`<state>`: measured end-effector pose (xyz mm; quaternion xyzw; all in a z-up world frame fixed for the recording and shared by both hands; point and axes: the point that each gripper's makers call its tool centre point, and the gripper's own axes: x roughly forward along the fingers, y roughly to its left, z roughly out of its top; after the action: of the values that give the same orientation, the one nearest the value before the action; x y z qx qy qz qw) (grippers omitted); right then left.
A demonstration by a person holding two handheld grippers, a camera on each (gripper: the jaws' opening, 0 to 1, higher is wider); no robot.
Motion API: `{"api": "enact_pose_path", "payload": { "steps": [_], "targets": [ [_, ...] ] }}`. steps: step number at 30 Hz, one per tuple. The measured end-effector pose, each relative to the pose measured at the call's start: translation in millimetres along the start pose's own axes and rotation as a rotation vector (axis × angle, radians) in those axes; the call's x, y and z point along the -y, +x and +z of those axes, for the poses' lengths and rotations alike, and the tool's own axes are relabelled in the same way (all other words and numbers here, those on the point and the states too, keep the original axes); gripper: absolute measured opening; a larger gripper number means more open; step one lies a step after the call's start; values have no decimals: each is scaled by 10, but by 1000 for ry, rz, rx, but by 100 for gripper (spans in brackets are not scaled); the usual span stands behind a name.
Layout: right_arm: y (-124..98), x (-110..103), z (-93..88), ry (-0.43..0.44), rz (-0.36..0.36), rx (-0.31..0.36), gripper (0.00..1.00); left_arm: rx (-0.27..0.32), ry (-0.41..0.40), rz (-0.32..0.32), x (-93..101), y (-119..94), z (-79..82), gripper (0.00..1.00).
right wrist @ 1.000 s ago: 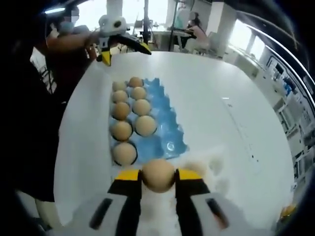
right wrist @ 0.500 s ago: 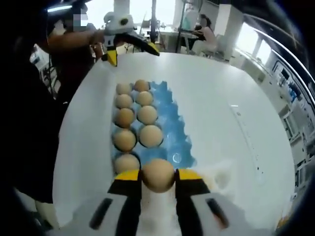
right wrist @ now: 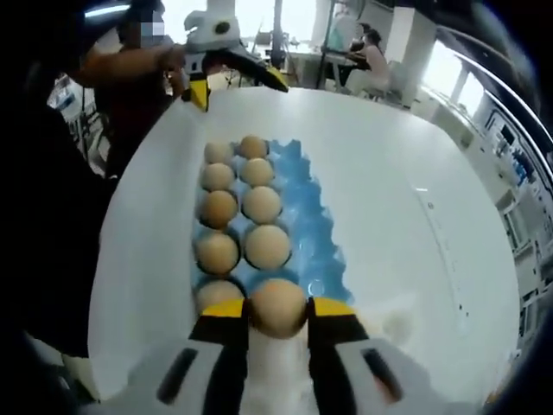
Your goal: Place the egg into an empty slot of the egg tray after lifting it from the table, then release the egg inside the slot.
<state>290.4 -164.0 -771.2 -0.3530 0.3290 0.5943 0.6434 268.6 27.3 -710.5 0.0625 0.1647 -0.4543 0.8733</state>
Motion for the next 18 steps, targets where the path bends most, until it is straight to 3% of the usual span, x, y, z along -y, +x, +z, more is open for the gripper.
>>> {"api": "enact_pose_path", "payload": {
  "steps": [18],
  "targets": [
    [200,-25,-38,-28,44,-50,26,-15,-13,0,-21,-13,-23,71]
  ]
}}
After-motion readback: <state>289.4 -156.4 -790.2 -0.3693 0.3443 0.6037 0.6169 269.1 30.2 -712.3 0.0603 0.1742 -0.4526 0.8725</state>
